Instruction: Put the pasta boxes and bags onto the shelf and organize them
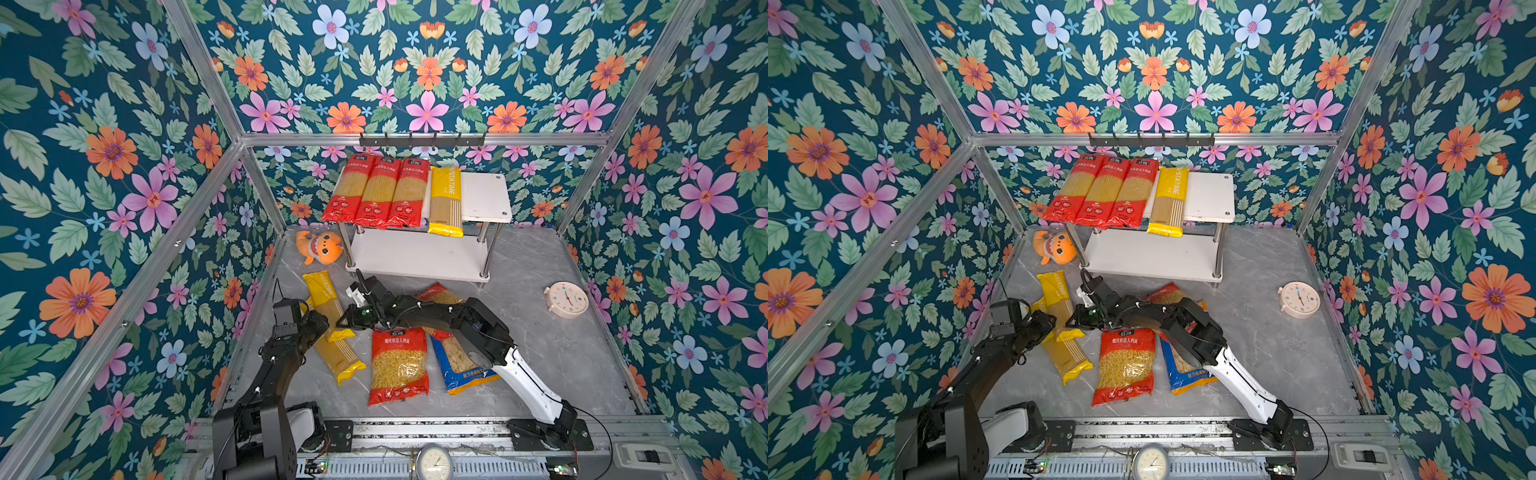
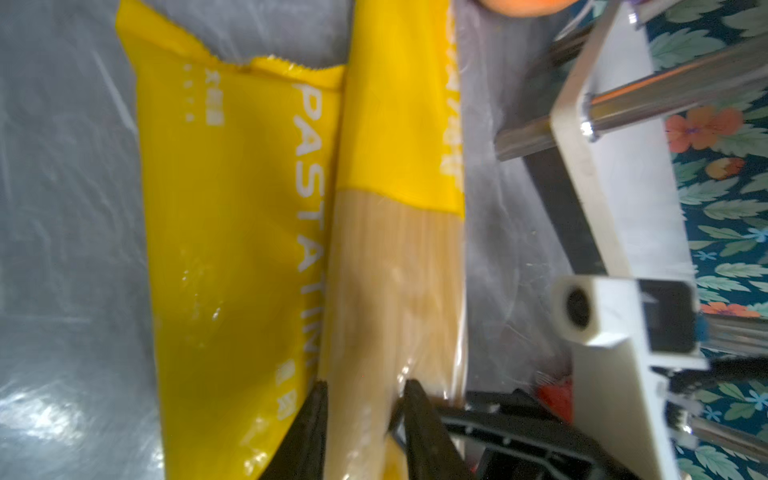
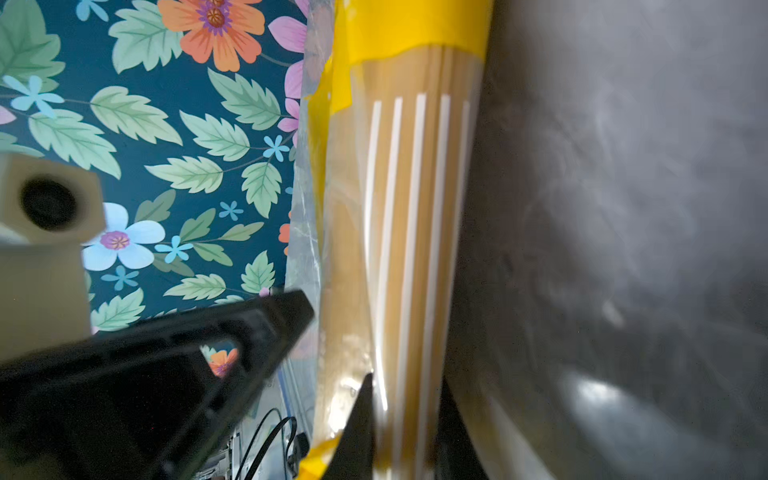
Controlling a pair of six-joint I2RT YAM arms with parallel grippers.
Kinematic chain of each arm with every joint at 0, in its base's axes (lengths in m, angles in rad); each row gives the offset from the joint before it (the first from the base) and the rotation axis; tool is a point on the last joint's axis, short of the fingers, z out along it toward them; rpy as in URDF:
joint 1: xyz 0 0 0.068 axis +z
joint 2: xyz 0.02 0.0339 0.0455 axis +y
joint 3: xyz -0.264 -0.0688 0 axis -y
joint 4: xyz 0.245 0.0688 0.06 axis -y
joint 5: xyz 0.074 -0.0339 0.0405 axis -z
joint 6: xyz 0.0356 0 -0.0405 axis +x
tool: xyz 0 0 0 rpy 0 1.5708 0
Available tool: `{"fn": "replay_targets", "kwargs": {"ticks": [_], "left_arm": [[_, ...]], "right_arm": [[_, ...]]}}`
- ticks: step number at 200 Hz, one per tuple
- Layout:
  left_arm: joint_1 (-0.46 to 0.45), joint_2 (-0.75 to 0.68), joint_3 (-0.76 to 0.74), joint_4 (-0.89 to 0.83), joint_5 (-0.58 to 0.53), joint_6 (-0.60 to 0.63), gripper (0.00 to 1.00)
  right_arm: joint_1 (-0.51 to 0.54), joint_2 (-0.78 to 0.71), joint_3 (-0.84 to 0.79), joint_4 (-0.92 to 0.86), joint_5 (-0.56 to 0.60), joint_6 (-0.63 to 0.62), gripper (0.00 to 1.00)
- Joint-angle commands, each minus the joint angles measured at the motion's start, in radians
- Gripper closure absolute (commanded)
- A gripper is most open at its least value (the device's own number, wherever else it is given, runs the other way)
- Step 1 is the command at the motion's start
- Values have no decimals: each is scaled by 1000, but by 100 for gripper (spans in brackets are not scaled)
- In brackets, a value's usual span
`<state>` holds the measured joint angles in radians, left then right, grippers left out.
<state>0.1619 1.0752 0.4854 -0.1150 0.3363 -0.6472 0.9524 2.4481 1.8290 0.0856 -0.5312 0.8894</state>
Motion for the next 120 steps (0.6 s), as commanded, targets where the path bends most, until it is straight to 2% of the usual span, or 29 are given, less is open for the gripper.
{"fn": "replay_targets", "kwargs": {"ticks": [1, 41, 75, 90, 110, 120], "left_arm": [[1, -56, 46, -98, -30, 46, 62], [0, -104, 86, -110, 26, 25, 60], [-50, -115, 82, -46, 91, 21, 60], [-108, -103, 58, 3, 118, 2, 56], [-256, -92, 10, 106, 118, -71, 45], [-324, -80, -40, 202, 131, -142, 41]], "right_arm": [[-16, -96, -96, 107, -35, 4, 95], [-73, -369, -482, 331, -108, 97, 100], [-112, -640, -808, 334, -109, 152, 100], [-113, -777, -926, 238, -40, 104, 100], [-104, -936, -989, 37, 45, 19, 100], [-96, -963, -990, -51, 62, -28, 92]]}}
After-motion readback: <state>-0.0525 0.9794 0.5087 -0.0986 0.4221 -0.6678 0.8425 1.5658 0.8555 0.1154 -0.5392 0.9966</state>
